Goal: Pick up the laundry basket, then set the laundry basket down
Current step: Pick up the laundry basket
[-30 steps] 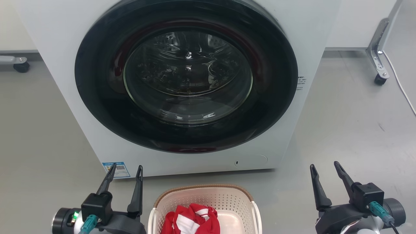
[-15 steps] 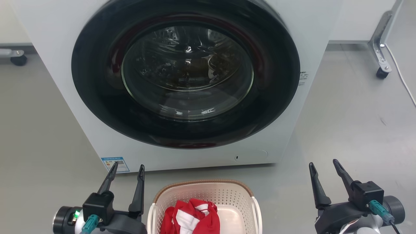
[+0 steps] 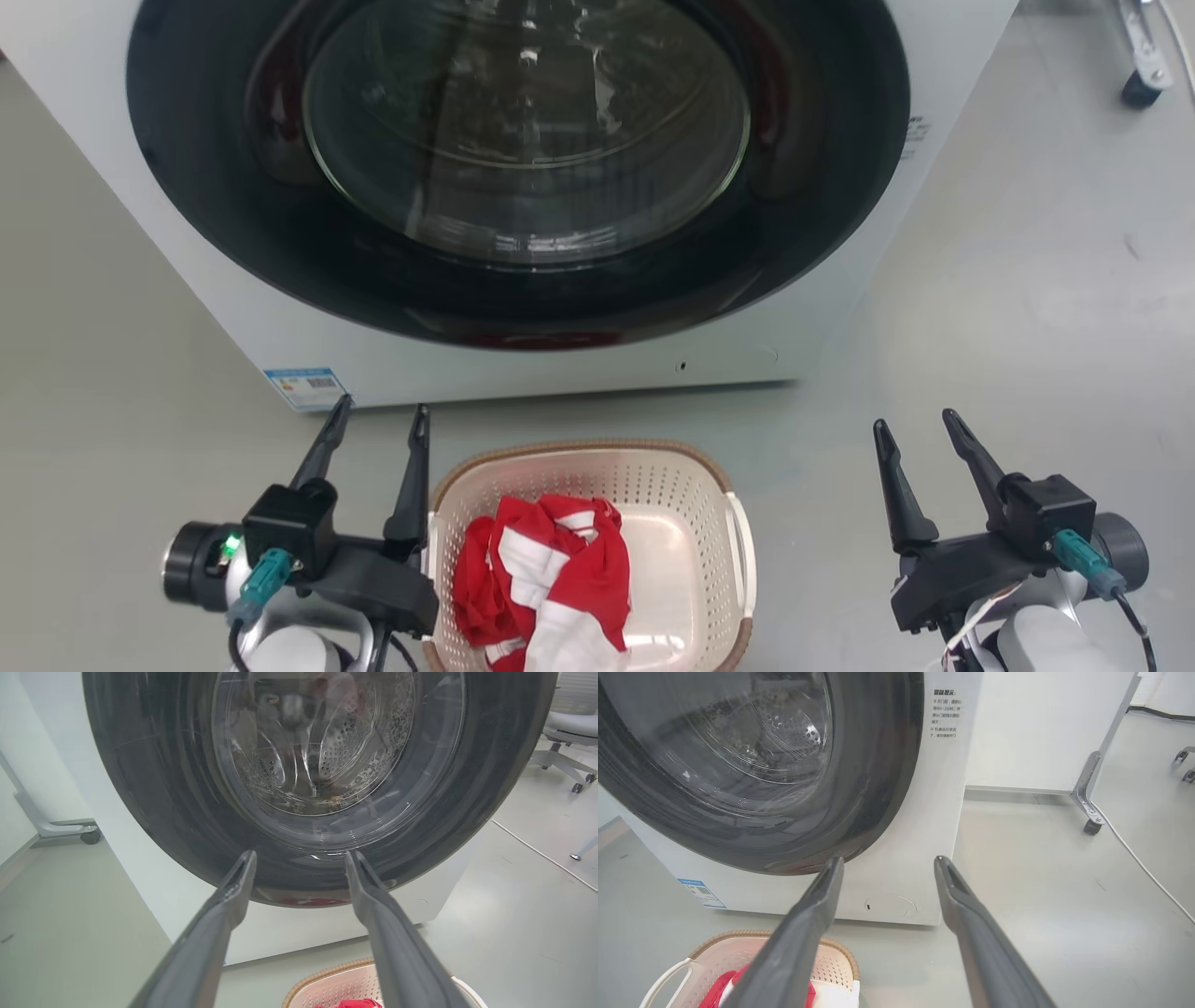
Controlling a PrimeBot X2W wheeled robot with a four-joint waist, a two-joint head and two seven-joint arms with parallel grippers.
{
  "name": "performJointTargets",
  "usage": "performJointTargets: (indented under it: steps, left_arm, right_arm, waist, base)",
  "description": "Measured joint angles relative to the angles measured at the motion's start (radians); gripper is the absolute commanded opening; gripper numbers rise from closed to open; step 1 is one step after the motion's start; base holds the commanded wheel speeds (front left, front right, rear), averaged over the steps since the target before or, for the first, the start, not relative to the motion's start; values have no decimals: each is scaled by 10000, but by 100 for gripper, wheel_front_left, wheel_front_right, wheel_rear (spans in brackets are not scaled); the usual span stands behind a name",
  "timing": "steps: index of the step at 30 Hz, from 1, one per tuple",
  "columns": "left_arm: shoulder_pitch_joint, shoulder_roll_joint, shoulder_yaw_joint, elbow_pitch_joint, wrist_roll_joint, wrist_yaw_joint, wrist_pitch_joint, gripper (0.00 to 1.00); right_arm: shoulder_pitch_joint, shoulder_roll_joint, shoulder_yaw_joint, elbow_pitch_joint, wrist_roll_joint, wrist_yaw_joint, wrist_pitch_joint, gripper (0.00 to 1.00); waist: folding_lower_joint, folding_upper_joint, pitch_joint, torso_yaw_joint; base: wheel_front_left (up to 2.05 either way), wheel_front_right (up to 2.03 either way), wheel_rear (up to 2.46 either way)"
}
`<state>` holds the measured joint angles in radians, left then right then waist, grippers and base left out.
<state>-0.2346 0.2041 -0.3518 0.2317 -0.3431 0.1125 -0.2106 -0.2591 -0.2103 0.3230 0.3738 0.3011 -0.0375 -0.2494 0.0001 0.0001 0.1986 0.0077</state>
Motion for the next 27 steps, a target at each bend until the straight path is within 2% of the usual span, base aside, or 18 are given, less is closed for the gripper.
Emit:
performJointTargets:
  steps: [6,15,27]
  left_arm:
    - [-553,-299,-213,313,-79,-261,257,100]
    - [-1547,-441,-182,1068,-176,-368,658,100]
    - [-2955,-616,-88,2268,-430,-790,1055,100]
  right_arm:
    - [-476,-13,69,297,-109,59,0,100]
    - [-1376,-15,176,673,-286,240,4,100]
    - [-2670,36,487,1279,-558,468,107,100]
  waist:
    - [1,0,854,24]
    - [0,0,2172,91]
    - [1,1,3957,200]
  base:
    - [0,0,0]
    - [0,0,0]
    - [0,0,0]
